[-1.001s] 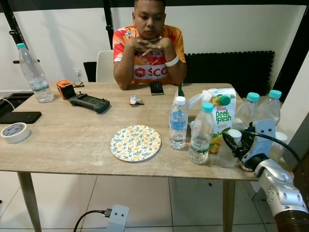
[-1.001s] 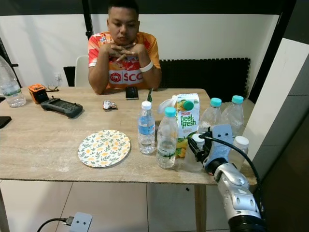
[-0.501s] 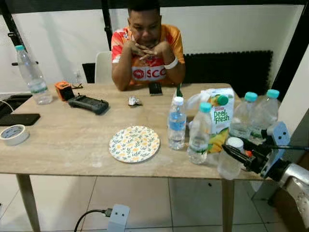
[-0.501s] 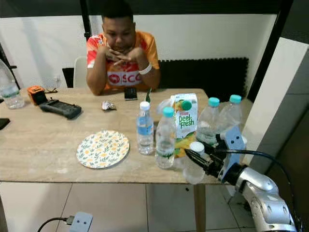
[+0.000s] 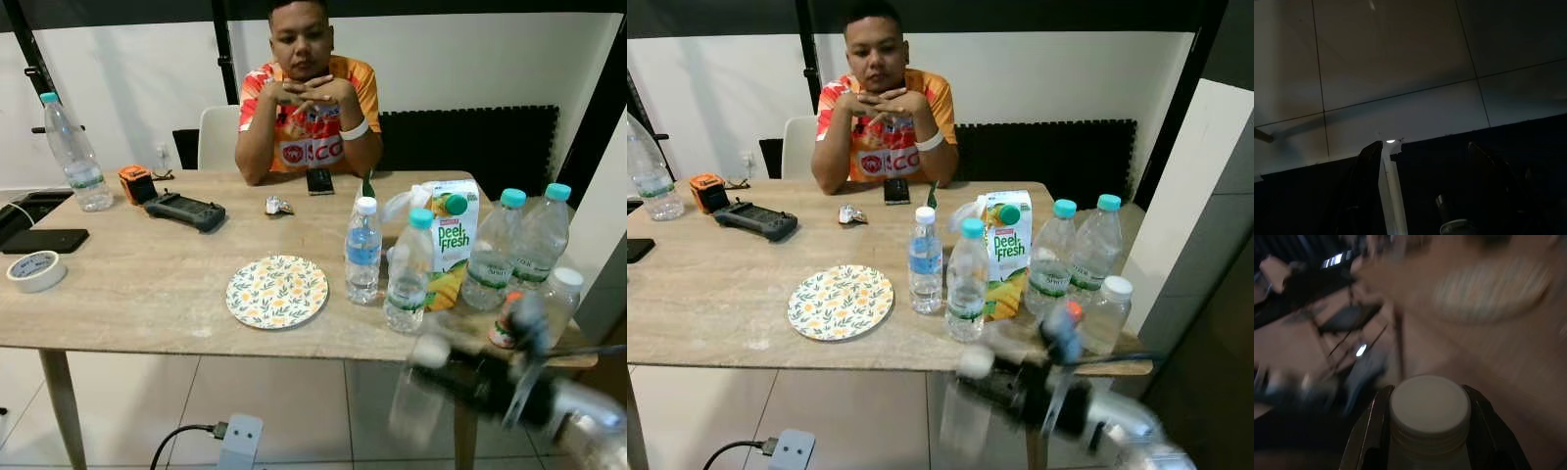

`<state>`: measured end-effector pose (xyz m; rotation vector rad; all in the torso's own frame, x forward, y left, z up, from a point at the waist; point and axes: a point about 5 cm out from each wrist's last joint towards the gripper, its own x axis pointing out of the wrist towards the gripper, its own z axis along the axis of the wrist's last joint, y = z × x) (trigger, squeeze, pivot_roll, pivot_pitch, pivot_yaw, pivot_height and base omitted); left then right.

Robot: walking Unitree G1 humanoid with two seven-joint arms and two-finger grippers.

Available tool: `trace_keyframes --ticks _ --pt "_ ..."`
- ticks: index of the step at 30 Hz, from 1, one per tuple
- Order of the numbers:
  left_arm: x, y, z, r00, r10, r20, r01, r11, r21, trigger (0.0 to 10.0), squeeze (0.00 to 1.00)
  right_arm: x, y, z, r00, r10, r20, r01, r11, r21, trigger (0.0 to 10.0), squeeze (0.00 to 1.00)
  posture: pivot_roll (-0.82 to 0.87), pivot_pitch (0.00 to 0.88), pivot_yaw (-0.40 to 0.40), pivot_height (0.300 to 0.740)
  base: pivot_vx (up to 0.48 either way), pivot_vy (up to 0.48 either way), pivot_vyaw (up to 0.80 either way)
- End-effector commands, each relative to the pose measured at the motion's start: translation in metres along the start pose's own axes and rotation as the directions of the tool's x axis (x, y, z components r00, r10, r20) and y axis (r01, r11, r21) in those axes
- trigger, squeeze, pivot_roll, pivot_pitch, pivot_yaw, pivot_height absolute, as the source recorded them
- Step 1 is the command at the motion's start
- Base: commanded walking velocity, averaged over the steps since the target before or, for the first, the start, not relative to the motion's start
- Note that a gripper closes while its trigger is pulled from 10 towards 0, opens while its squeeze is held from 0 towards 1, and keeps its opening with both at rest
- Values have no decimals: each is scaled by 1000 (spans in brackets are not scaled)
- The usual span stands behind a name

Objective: Restocking fridge

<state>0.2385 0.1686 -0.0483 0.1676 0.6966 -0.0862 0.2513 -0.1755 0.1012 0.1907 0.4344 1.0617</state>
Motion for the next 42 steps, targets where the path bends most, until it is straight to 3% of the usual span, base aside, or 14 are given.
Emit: trace_keyframes --ticks 1,6,9,11,14,16,20,27,29,31,32,33,39,42 --pt "-2 2 -6 1000 1 -20 0 1000 10 10000 0 4 -4 -8 999 -25 -28 25 999 -21 0 0 -15 65 25 740 0 0 0" --pt "-2 2 -7 1000 2 -23 -2 1000 7 10000 0 23 -16 -64 958 -176 -226 175 984 -23 0 0 -15 67 24 740 0 0 0" --pt "-2 2 -7 1000 3 -25 -3 1000 2 10000 0 27 -19 -77 930 -229 -288 226 973 -42 0 0 -15 69 22 740 0 0 0" --pt "-1 1 -7 999 3 -31 -4 1000 -16 10000 0 35 -26 -99 853 -365 -373 356 930 -95 0 0 -15 70 18 740 0 0 0" --pt "-1 0 -7 999 4 -35 -5 1000 -30 10000 0 39 -29 -109 808 -437 -396 427 897 -117 0 0 -13 66 13 740 0 0 0" --pt "-1 0 -7 999 13 -41 -16 998 -69 10000 0 44 -32 -124 723 -535 -437 540 832 -125 0 0 -12 63 3 740 0 0 0" --pt "0 0 -6 998 23 -57 -27 996 -84 10000 0 44 -38 -131 626 -658 -420 672 728 -138 0 0 -12 64 -8 740 0 0 0" --pt "1 4 -5 997 47 -58 -49 998 -36 10000 0 45 -40 -135 583 -706 -401 741 665 -94 0 0 -20 58 -12 740 0 0 0" --pt "1 4 -3 998 42 -53 -44 998 -38 10000 0 45 -40 -138 584 -703 -407 745 663 -77 6275 0 -22 51 -9 740 0 0 0" --pt "1 4 -3 998 42 -53 -44 998 -38 10000 0 45 -40 -138 584 -703 -407 745 663 -77 6275 0 -22 51 -9 740 0 0 0" --pt "1 4 -2 998 40 -47 -42 998 -42 10000 0 45 -39 -139 581 -703 -412 745 662 -79 9255 0 -22 48 -8 740 0 0 0" --pt "2 5 -1 998 42 -42 -44 998 -33 10000 0 45 -39 -141 580 -701 -415 749 659 -67 10000 0 -22 44 -6 740 0 0 0" --pt "3 14 3 992 122 -37 -120 992 41 10000 0 38 -39 -149 529 -730 -433 779 620 -93 10000 0 -22 29 -3 740 0 0 0" --pt "2 18 4 986 167 -6 -167 986 -5 10000 0 37 -39 -150 520 -732 -439 782 616 -100 10000 0 -22 27 -6 740 0 0 0"
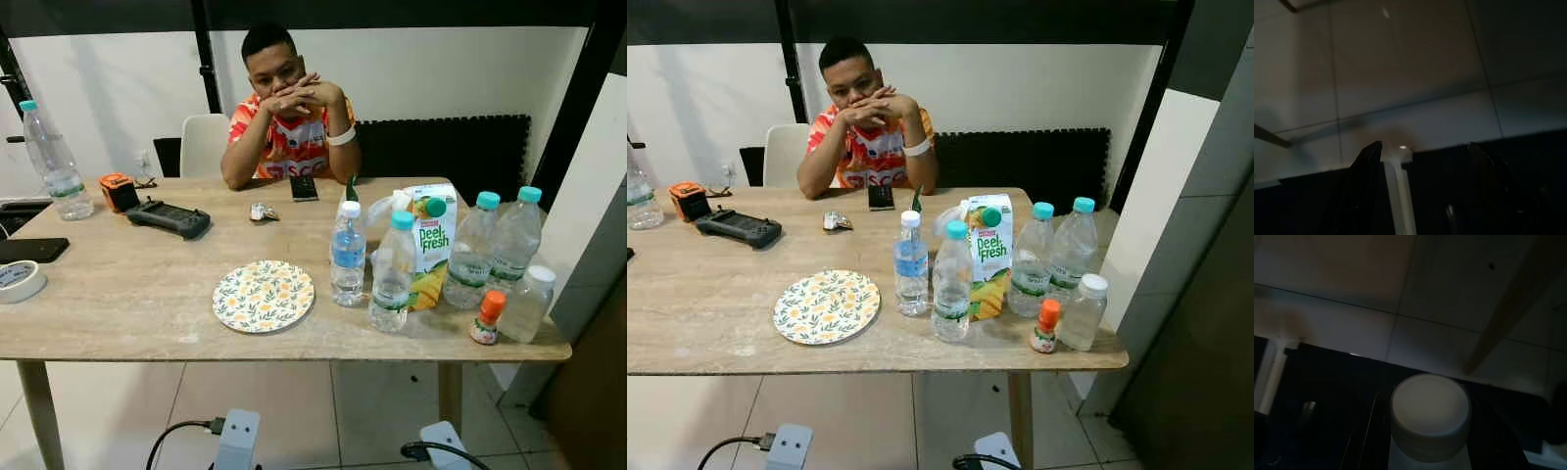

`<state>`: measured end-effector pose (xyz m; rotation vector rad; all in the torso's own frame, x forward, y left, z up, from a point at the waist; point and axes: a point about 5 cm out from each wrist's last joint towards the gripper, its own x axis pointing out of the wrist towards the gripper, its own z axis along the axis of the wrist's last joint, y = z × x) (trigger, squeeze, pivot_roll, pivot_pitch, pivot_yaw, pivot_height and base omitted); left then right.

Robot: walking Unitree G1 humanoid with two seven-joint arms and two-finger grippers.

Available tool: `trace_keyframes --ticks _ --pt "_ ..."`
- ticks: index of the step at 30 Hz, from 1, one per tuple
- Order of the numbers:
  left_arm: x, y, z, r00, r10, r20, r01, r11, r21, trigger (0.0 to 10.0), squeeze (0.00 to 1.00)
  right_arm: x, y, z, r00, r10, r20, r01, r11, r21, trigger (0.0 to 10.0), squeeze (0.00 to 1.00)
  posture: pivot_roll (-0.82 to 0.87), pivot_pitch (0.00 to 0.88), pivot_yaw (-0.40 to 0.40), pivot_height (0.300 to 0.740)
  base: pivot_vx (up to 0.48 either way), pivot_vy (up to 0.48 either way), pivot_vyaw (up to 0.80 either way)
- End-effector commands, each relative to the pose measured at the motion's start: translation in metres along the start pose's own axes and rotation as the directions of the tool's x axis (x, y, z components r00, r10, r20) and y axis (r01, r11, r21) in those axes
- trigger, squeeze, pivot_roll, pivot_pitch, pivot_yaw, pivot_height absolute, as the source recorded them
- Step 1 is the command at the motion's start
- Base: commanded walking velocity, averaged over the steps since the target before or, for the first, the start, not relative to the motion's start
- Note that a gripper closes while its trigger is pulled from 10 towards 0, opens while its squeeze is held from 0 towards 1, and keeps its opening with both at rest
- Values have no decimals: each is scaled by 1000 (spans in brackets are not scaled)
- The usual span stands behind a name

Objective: Restocking fridge

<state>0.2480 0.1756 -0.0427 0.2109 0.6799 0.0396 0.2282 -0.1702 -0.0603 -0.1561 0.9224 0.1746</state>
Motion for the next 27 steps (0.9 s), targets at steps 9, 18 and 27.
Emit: trace_keyframes --ticks 9,18,27 --pt "-2 4 -14 997 -34 -75 33 999 -15 10000 0 -1 -9 -5 996 -83 -33 84 996 42 10000 0 -15 47 -16 740 0 0 0" --pt "-8 0 -30 996 -22 -92 20 999 -32 10000 0 -2 -8 -20 995 -80 -62 82 996 25 10000 0 -13 79 -15 740 0 0 0" --pt "-11 -2 -36 994 -43 -102 42 999 -18 10000 0 -5 -11 -30 992 -107 -72 111 993 50 10000 0 -7 86 -13 740 0 0 0"
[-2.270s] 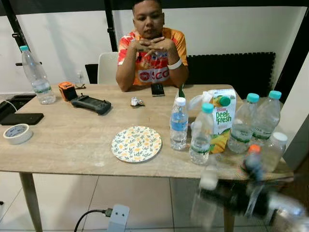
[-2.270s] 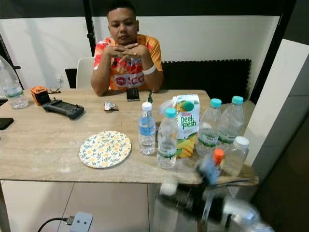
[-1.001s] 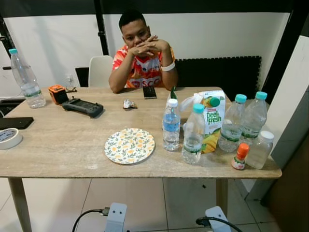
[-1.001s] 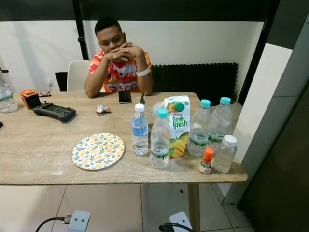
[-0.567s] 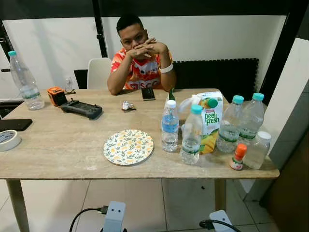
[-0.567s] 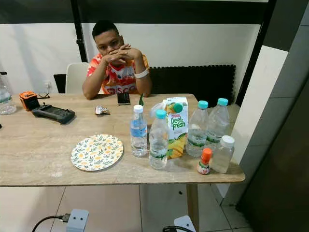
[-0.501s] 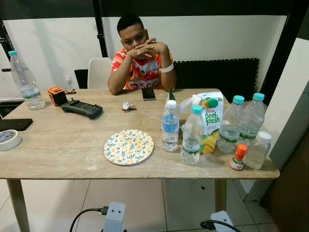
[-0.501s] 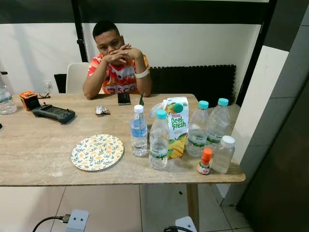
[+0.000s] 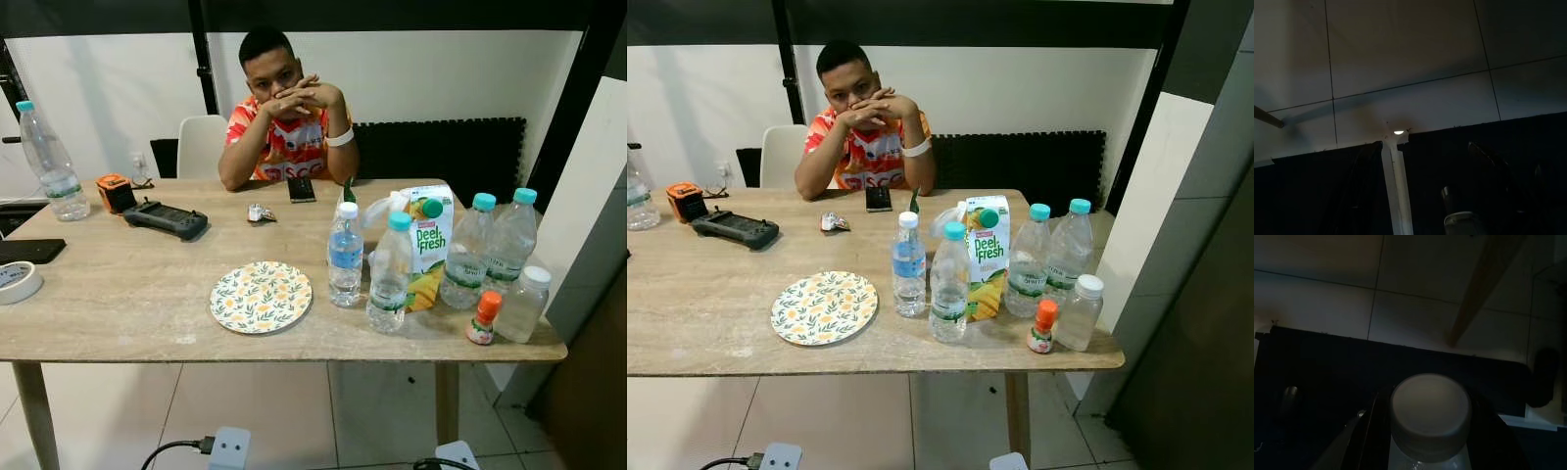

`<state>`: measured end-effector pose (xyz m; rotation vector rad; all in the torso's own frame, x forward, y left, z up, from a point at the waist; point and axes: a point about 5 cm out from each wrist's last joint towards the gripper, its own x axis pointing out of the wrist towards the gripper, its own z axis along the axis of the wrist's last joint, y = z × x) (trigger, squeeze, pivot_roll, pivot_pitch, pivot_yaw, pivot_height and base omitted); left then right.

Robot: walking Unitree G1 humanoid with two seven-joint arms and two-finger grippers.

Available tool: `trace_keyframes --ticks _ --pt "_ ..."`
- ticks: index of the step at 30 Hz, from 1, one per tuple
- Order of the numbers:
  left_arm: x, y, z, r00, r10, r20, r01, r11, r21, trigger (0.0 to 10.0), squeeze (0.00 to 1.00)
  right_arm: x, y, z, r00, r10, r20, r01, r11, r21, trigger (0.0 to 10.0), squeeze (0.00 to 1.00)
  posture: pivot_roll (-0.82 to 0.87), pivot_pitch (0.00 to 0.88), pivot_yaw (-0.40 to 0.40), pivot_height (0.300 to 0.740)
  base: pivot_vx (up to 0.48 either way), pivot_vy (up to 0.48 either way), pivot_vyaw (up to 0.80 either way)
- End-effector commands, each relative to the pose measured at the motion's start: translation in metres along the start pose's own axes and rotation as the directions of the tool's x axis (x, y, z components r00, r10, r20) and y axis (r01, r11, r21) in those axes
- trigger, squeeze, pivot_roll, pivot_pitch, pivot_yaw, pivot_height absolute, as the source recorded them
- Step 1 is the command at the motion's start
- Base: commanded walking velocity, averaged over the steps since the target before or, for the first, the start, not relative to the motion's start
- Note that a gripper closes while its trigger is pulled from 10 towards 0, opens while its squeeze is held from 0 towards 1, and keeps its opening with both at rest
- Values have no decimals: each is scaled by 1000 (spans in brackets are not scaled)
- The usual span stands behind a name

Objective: Restocking fridge

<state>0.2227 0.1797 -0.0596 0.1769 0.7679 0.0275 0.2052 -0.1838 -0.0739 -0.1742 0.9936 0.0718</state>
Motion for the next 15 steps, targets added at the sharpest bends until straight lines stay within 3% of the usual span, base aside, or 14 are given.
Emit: trace_keyframes --ticks 1,15 --pt "-2 -2 -7 1000 -14 -16 14 1000 5 10000 0 -1 -5 -2 1000 -26 8 26 999 36 10000 0 -7 85 -12 740 0 0 0" --pt "-1 -9 -3 999 -44 -12 44 999 -3 10000 0 -1 -6 -2 999 -38 16 37 998 52 10000 0 -23 88 -11 740 0 0 0"
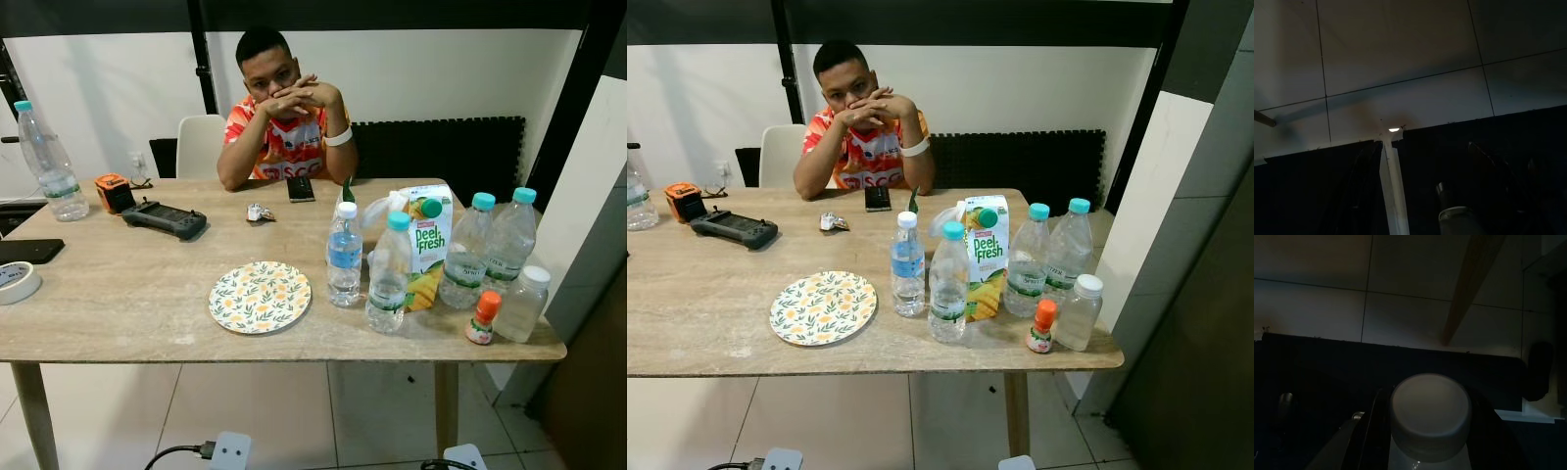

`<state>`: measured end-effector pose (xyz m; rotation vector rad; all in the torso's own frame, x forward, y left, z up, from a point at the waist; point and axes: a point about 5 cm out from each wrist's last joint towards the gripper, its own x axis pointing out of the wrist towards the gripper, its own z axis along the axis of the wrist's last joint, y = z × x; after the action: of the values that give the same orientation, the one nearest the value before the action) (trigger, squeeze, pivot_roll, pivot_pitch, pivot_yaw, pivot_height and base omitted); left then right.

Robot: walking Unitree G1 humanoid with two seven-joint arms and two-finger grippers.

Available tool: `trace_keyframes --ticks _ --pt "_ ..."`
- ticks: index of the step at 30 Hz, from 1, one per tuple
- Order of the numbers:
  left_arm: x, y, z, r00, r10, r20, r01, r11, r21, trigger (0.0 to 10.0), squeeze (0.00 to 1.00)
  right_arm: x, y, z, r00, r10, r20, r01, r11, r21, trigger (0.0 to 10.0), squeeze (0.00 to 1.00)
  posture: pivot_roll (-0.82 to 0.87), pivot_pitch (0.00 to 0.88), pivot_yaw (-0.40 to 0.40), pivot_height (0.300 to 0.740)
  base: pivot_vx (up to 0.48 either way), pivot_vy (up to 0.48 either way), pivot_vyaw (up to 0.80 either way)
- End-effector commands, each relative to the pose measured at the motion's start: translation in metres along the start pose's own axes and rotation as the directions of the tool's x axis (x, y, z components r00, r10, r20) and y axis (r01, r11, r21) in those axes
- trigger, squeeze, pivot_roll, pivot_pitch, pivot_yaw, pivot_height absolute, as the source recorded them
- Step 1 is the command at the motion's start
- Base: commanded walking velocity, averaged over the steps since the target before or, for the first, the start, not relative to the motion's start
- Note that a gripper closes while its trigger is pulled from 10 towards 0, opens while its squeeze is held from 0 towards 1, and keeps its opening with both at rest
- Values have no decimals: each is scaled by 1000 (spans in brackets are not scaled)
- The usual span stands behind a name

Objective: Restocking fridge

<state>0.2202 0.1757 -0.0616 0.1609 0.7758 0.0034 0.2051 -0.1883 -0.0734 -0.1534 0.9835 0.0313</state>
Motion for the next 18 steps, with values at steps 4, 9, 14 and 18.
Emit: trace_keyframes --ticks 4,9,14,18 --pt "0 -6 -1 1000 -21 -8 21 1000 2 10000 0 0 -1 -3 1000 -7 -3 7 1000 12 10000 0 -25 89 -11 740 -62 0 0" --pt "0 -7 -1 1000 -26 -9 26 1000 1 10000 0 -1 0 -5 1000 -8 -6 8 1000 7 10000 0 -24 91 -10 740 -268 0 0" --pt "0 -6 -2 1000 -29 -11 29 1000 3 10000 0 0 0 -5 1000 -7 -6 7 1000 4 10000 0 -24 92 -8 740 -277 0 0" --pt "0 -6 -2 999 -31 -11 31 1000 4 10000 0 0 0 -4 1000 -7 -3 7 1000 5 10000 0 -24 92 -8 740 -277 0 0"
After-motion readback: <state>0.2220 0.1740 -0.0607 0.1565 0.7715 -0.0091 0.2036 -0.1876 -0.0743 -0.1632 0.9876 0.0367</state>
